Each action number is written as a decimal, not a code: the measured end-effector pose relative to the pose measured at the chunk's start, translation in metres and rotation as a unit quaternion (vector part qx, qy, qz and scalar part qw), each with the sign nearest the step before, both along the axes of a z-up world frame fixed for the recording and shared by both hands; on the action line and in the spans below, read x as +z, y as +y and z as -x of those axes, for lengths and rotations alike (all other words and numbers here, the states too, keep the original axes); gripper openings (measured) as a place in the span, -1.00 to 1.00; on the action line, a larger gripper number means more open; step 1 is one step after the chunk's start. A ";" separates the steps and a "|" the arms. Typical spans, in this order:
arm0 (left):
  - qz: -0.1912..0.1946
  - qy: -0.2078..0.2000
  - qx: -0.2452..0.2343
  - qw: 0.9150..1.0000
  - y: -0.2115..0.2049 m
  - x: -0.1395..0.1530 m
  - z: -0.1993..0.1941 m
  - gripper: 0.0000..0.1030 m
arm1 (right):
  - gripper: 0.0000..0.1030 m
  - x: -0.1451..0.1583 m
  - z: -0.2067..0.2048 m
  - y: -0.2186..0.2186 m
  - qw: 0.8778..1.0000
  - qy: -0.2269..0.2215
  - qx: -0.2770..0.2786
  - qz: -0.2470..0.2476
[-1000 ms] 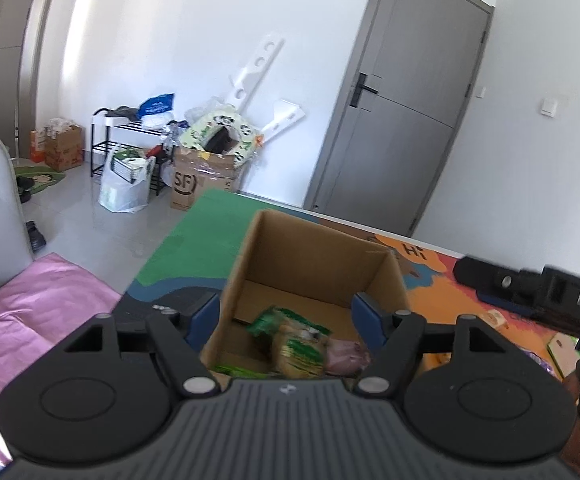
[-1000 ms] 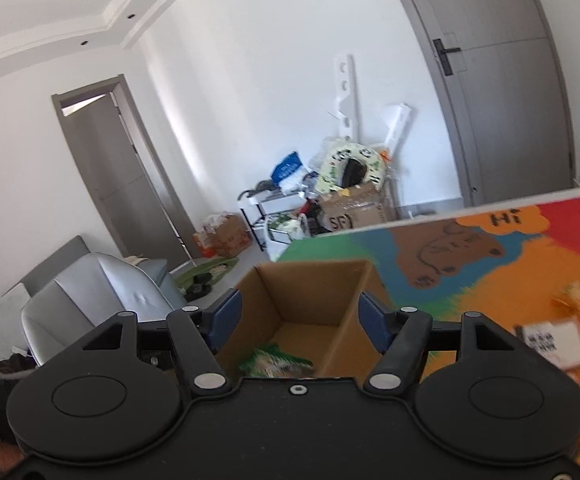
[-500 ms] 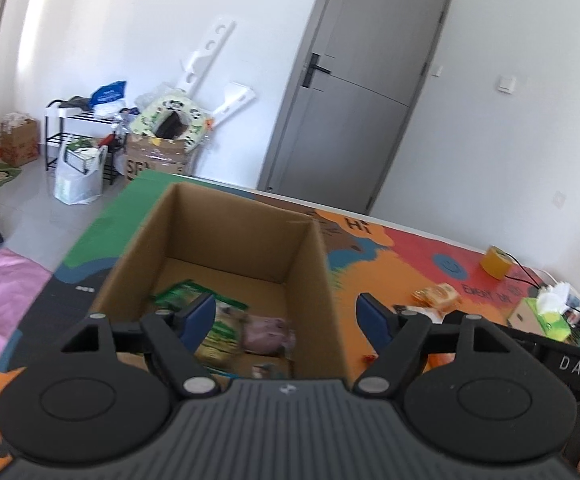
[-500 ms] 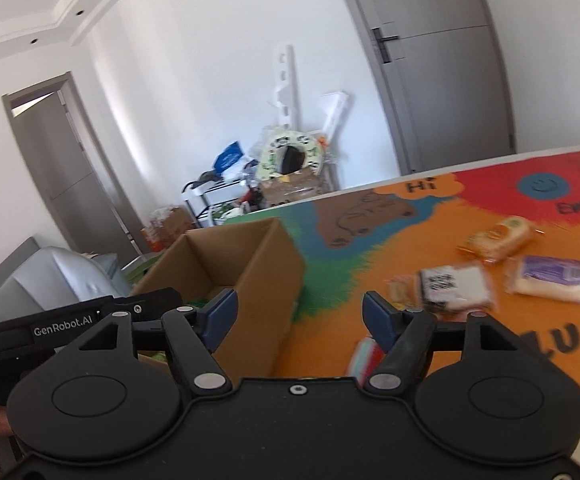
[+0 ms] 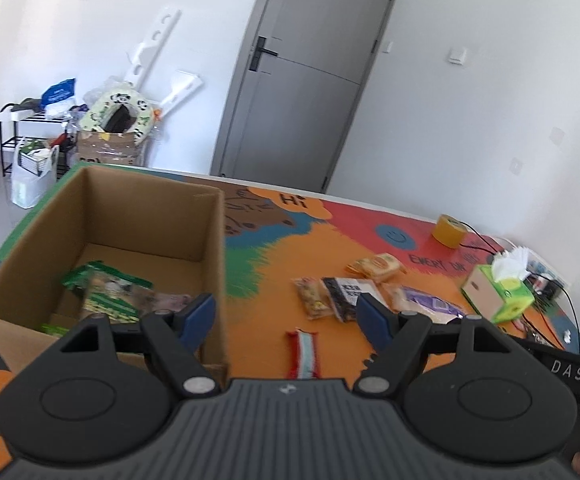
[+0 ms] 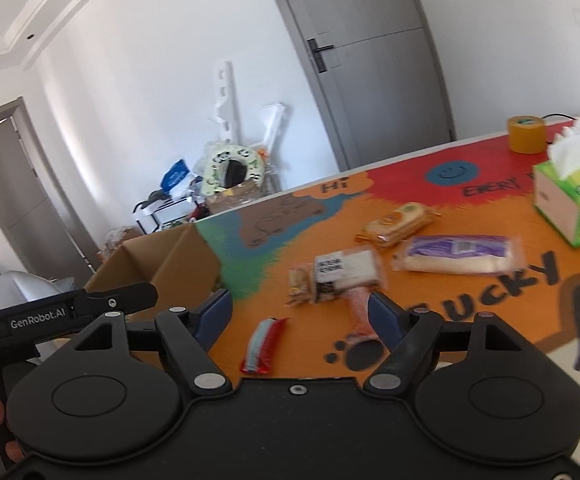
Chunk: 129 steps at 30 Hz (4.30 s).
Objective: Organize snacks
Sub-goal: 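Move both grippers back over the snacks on the mat, then grasp the red-and-white stick pack with the left gripper while the right grasps an orange stick pack, then carry both stick packs over the cardboard box with both grippers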
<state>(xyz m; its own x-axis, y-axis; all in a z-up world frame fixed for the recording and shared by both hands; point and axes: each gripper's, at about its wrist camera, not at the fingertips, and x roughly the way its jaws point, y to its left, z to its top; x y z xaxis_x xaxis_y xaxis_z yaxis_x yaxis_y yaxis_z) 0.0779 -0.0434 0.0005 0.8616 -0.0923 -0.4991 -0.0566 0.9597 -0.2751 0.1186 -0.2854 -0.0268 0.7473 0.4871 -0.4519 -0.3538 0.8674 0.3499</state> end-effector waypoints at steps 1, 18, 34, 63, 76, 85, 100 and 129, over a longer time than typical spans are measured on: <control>0.000 0.001 -0.003 1.000 -0.004 -0.001 -0.001 0.48 | 0.45 -0.002 0.001 -0.004 1.000 0.002 -0.004 0.000; -0.012 0.022 -0.043 0.999 -0.046 -0.018 -0.019 0.46 | 0.42 -0.029 0.000 -0.040 0.999 0.025 -0.032 -0.009; -0.027 0.072 -0.037 0.996 -0.061 -0.060 -0.057 0.28 | 0.30 -0.054 -0.031 -0.038 0.998 0.058 -0.030 -0.010; -0.033 0.079 -0.023 0.996 -0.054 -0.082 -0.068 -0.64 | -0.54 -0.070 -0.076 0.009 0.997 0.072 0.017 0.019; -0.016 0.052 -0.036 0.998 -0.057 -0.062 -0.043 -0.64 | -0.63 -0.055 -0.037 -0.012 0.998 0.063 0.000 -0.004; -0.012 0.027 -0.030 0.999 -0.050 -0.045 -0.029 -0.64 | -0.64 -0.034 -0.019 -0.005 0.999 0.032 0.004 -0.004; -0.013 -0.014 -0.003 1.000 -0.022 -0.014 -0.014 -0.64 | -0.64 -0.008 -0.011 0.027 0.999 0.003 0.038 -0.022; -0.002 -0.041 0.086 0.995 0.077 0.011 0.005 -0.64 | -0.64 0.033 -0.023 0.125 0.991 -0.028 0.128 -0.021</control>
<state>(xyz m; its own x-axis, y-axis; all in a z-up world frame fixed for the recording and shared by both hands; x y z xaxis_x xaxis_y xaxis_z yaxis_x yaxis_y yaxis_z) 0.0730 0.0336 0.0113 0.9025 0.0625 -0.4261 -0.1981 0.9388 -0.2818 0.1414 -0.1608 0.0060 0.6207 0.6815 -0.3877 -0.5801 0.7318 0.3578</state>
